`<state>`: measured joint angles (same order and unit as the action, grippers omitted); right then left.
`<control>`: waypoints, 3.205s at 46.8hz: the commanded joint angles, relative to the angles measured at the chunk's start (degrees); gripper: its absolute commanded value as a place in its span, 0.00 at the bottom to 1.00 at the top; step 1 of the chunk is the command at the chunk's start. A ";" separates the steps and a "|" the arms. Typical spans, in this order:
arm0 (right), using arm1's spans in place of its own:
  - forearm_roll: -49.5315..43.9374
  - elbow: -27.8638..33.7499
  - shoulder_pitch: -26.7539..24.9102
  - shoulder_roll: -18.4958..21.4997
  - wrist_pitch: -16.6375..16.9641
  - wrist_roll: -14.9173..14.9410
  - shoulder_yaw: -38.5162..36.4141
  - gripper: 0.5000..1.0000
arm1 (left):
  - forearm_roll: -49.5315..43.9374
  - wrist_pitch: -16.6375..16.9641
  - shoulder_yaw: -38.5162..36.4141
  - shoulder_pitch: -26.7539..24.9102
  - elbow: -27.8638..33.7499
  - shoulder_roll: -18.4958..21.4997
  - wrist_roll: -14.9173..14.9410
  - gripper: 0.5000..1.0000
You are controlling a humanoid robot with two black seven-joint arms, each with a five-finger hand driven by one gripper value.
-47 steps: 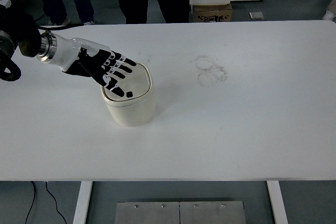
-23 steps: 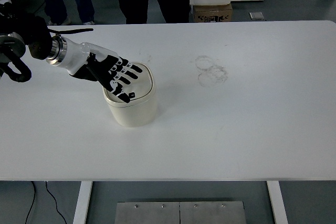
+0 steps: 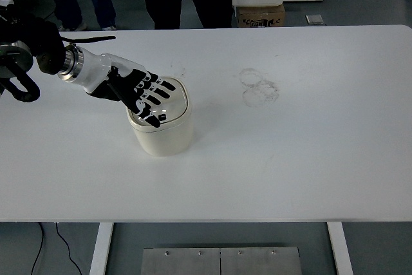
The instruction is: Open trash bin
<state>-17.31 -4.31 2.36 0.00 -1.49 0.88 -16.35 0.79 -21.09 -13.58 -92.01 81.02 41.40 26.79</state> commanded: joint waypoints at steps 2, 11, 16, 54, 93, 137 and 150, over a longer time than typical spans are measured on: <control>0.00 0.00 0.02 0.00 0.00 0.00 0.00 0.98 | 0.00 -0.01 -0.04 0.08 0.01 0.00 0.01 1.00; 0.00 0.00 -0.07 0.00 0.00 0.00 0.00 0.98 | 0.00 -0.01 -0.13 0.60 0.01 -0.09 0.01 1.00; 0.00 0.00 0.02 0.00 0.00 0.00 0.00 0.98 | 0.00 -0.01 -0.13 0.60 0.01 -0.09 0.01 1.00; 0.00 0.00 -0.07 0.00 0.00 0.00 0.00 0.98 | -0.70 0.08 0.75 -1.24 -7.63 1.23 -0.86 1.00; 0.00 0.00 0.02 0.00 0.00 0.00 0.00 0.98 | -9.76 4.65 16.12 11.14 -27.93 3.43 -8.16 1.00; 0.00 0.00 0.02 0.00 0.00 0.00 0.00 0.98 | -9.76 4.39 49.96 45.51 -41.82 -0.26 -27.93 1.00; 0.00 0.00 0.02 0.00 0.00 0.00 0.00 0.98 | -9.41 3.77 59.98 52.10 -43.58 -4.75 -30.22 1.00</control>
<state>-17.31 -4.30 2.37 0.00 -1.49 0.87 -16.35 -8.84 -17.33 44.31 -41.35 37.82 37.91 -2.80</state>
